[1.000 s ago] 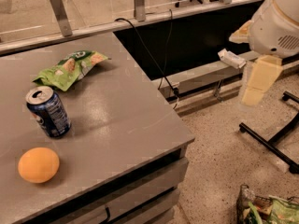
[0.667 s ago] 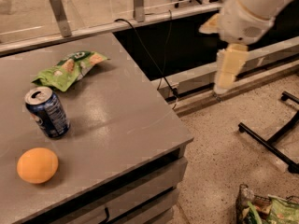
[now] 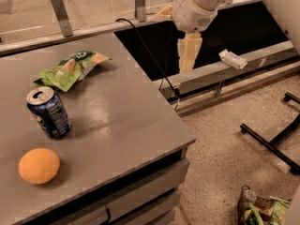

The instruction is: Pick green rice chip bag

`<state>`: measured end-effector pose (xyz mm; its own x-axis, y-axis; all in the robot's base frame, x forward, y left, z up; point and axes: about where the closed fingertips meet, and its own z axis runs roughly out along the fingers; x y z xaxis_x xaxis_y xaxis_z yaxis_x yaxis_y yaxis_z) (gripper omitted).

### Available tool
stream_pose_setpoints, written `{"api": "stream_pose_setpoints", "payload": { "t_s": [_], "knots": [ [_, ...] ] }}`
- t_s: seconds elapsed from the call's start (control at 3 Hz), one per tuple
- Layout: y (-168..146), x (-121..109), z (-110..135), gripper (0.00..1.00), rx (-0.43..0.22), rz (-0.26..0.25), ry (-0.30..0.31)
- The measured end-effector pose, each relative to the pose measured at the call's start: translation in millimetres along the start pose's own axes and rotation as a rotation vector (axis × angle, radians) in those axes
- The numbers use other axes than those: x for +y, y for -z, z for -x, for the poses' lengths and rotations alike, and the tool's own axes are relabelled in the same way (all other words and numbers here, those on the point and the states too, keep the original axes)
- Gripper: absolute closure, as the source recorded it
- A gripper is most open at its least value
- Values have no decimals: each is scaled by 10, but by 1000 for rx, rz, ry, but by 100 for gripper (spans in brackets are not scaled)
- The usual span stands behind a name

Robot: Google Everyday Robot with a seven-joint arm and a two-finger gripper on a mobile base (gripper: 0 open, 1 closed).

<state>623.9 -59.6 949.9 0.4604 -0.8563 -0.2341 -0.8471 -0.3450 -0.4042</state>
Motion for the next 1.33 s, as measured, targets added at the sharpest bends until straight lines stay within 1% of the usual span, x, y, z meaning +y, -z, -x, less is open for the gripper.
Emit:
{"api": "stream_pose_setpoints", "payload": {
  "t_s": [0.33, 0.67, 1.0, 1.33],
  "knots": [
    [-378, -369, 407, 0, -67, 10, 133],
    [-728, -668, 936, 0, -122, 48, 236],
    [-1038, -843, 1438, 0, -166, 90, 293],
    [-1288, -930, 1913, 0, -181, 124, 319]
  ]
}}
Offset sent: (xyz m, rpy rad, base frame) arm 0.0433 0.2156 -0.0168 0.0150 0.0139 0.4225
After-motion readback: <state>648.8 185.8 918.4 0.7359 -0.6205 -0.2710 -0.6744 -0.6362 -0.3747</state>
